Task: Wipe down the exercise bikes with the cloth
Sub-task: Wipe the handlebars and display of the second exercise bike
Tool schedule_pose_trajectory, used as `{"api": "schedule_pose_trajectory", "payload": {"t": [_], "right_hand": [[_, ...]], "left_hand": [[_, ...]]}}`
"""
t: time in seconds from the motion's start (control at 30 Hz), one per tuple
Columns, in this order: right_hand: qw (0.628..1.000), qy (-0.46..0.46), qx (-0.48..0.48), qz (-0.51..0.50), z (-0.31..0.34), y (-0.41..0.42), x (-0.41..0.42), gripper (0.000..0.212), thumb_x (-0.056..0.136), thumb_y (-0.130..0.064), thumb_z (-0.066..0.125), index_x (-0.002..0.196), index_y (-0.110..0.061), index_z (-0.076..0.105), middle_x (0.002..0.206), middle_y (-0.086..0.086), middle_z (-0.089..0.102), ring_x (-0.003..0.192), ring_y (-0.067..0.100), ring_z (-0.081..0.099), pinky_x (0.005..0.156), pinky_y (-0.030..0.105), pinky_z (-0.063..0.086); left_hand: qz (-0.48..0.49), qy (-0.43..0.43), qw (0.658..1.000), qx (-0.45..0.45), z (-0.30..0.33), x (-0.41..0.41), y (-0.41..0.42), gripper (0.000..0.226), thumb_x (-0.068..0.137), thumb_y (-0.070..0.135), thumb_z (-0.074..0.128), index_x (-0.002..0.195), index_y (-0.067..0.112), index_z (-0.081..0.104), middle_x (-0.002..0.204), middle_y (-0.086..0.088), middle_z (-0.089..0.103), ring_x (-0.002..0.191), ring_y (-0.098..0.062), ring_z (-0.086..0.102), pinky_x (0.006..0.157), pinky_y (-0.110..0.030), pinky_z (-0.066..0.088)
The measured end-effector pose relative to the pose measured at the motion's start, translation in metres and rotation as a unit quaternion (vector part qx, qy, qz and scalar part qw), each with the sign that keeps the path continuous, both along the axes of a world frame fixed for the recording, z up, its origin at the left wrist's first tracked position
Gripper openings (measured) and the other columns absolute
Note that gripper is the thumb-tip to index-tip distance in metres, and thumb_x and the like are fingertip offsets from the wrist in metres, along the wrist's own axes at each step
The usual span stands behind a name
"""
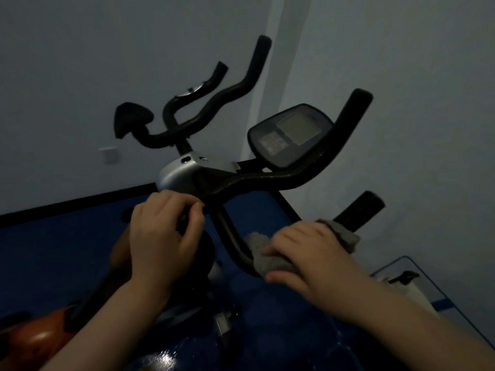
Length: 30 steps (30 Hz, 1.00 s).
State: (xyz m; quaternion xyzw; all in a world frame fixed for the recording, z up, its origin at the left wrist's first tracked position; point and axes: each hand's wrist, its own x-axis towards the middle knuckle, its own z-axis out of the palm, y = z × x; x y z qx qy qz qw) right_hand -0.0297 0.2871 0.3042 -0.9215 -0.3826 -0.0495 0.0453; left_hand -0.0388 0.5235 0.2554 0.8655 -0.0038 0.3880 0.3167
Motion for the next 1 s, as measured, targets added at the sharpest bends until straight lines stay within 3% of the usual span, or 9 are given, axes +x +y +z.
{"api": "schedule_pose_trajectory", "payload": {"t": [0.07,0.17,0.33,0.43,0.53,0.67,0.87,1.0], "right_hand": [[0.998,-0.03,-0.054,-0.029,-0.011,0.038,0.002,0.038,0.091,-0.055,0.047,0.107,-0.021,0.05,0.1,-0.003,0.057,0.096,0.019,0.05,0.082,0.032,0.033],[0.994,-0.021,-0.033,-0.099,-0.023,0.07,0.004,0.038,0.097,-0.054,0.031,0.111,-0.02,0.039,0.106,0.001,0.053,0.098,0.021,0.046,0.074,0.031,0.028],[0.997,-0.032,-0.033,-0.059,-0.025,0.049,-0.017,0.028,0.089,-0.043,0.056,0.099,-0.02,0.044,0.086,-0.001,0.053,0.068,0.016,0.052,0.058,0.025,0.032],[0.993,0.033,-0.005,-0.114,-0.026,0.081,0.008,0.033,0.099,-0.043,0.036,0.115,-0.015,0.031,0.107,0.007,0.053,0.083,0.025,0.059,0.055,0.029,0.029],[0.981,0.1,0.047,-0.159,-0.029,0.106,0.033,0.032,0.101,-0.04,0.03,0.116,-0.012,0.032,0.115,0.012,0.054,0.092,0.031,0.058,0.061,0.032,0.032],[0.994,0.005,-0.019,-0.111,-0.041,0.077,0.003,0.032,0.098,-0.045,0.031,0.116,-0.019,0.025,0.109,0.004,0.057,0.073,0.019,0.058,0.043,0.025,0.017],[0.977,0.089,0.072,-0.181,-0.036,0.117,0.04,0.034,0.102,-0.039,0.029,0.119,-0.01,0.035,0.101,0.011,0.064,0.081,0.028,0.058,0.051,0.034,0.025],[0.988,-0.024,0.02,-0.15,-0.043,0.093,0.011,0.035,0.101,-0.034,0.038,0.128,-0.011,0.039,0.108,0.008,0.062,0.079,0.024,0.061,0.051,0.029,0.027]], "left_hand": [[0.039,0.047,0.997,-0.051,-0.004,0.0,0.003,0.015,0.09,0.02,0.052,0.085,0.015,0.065,0.084,0.005,0.058,0.079,-0.017,0.054,0.071,-0.037,0.04],[0.055,0.089,0.992,-0.075,-0.007,0.004,0.003,0.008,0.091,0.016,0.056,0.087,0.018,0.063,0.087,0.009,0.053,0.082,-0.017,0.054,0.072,-0.045,0.046],[0.048,0.09,0.992,-0.071,-0.009,0.004,0.005,0.01,0.088,0.022,0.053,0.079,0.024,0.057,0.079,0.014,0.051,0.072,-0.008,0.049,0.067,-0.04,0.045],[0.056,0.101,0.991,-0.064,-0.009,0.008,0.005,0.01,0.088,0.024,0.051,0.079,0.025,0.056,0.079,0.012,0.051,0.073,-0.01,0.049,0.066,-0.039,0.044],[0.061,0.101,0.989,-0.086,-0.012,0.006,0.005,0.011,0.088,0.024,0.052,0.078,0.026,0.055,0.079,0.012,0.051,0.071,-0.009,0.048,0.065,-0.037,0.044],[0.053,0.103,0.99,-0.086,-0.011,0.006,0.005,0.012,0.087,0.028,0.048,0.077,0.027,0.054,0.078,0.012,0.052,0.072,-0.009,0.049,0.067,-0.039,0.044],[0.046,0.107,0.991,-0.074,-0.012,0.006,0.006,0.012,0.088,0.024,0.051,0.078,0.026,0.055,0.077,0.012,0.051,0.071,-0.01,0.047,0.064,-0.039,0.043],[0.017,0.105,0.991,-0.079,-0.009,0.001,0.006,0.012,0.09,0.019,0.054,0.08,0.023,0.061,0.08,0.011,0.057,0.076,-0.013,0.052,0.07,-0.045,0.046]]}}
